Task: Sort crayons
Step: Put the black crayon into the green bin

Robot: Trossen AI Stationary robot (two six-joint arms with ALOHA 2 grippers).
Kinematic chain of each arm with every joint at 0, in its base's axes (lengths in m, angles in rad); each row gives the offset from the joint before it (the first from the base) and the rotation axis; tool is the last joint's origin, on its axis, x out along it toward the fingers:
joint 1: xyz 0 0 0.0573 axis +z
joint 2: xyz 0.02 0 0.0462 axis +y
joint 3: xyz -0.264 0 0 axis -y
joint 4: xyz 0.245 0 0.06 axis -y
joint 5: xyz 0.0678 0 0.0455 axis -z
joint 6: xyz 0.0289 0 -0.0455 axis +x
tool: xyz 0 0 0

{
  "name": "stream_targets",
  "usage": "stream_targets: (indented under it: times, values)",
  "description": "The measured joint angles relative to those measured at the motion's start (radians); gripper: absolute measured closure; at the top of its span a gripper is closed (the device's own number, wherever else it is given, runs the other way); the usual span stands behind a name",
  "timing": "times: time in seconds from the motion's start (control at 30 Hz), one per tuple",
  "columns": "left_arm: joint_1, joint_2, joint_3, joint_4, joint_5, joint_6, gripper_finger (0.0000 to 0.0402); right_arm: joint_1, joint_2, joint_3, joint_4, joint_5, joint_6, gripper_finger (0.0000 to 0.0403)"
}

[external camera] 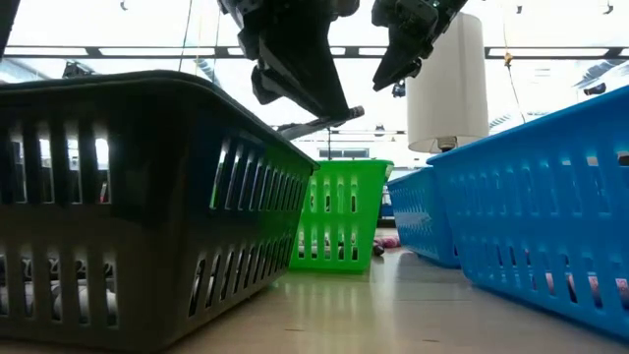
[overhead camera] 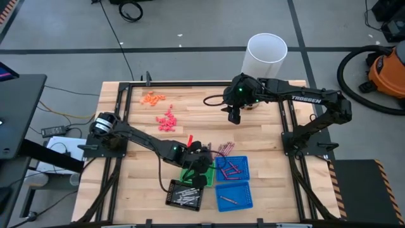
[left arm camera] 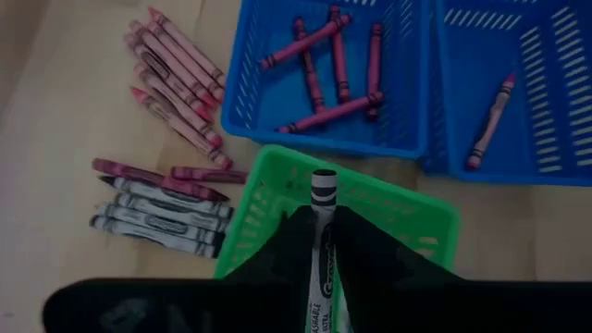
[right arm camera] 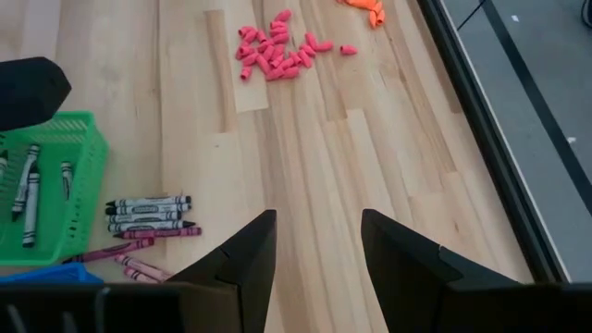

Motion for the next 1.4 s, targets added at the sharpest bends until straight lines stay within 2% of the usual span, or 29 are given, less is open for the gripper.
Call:
stream_targets:
  times: [0.17, 0.3, 0.43, 0.57, 0.87, 0.93, 1.2, 1.4]
  values:
    - [-0.011, 0.001, 0.000, -0.001, 0.003, -0.020, 0.0314, 0.004, 0.000, 0.000, 0.000, 0.000, 0.000, 0.0235]
    - [-0.002, 0.001, 0.000, -0.048, 0.001, -0.109, 0.0291, 0.003, 0.000, 0.000, 0.000, 0.000, -0.001, 0.0235]
    - [0.039, 0.001, 0.000, -0.141, -0.041, -0.236, 0.0285, 0.004, 0.000, 0.000, 0.000, 0.000, -0.001, 0.0235]
    - [0.094, 0.001, 0.000, -0.158, -0.072, -0.308, 0.0284, 0.004, 0.000, 0.000, 0.000, 0.000, 0.000, 0.0235]
    - [0.206, 0.043, 0.001, -0.129, 0.036, -0.503, 0.0283, 0.004, 0.000, 0.000, -0.007, 0.000, 0.017, 0.0235]
    - [0.214, 0.043, 0.000, -0.136, 0.036, -0.518, 0.0283, 0.004, 0.000, 0.000, -0.011, 0.000, 0.014, 0.0235]
    - [0.227, 0.046, 0.002, 0.001, 0.025, -0.520, 0.0283, 0.004, 0.000, 0.000, -0.044, -0.005, -0.016, 0.0235]
    - [0.222, 0.049, 0.001, 0.016, 0.025, -0.534, 0.0283, 0.004, 0.000, 0.000, -0.054, -0.101, -0.016, 0.0235]
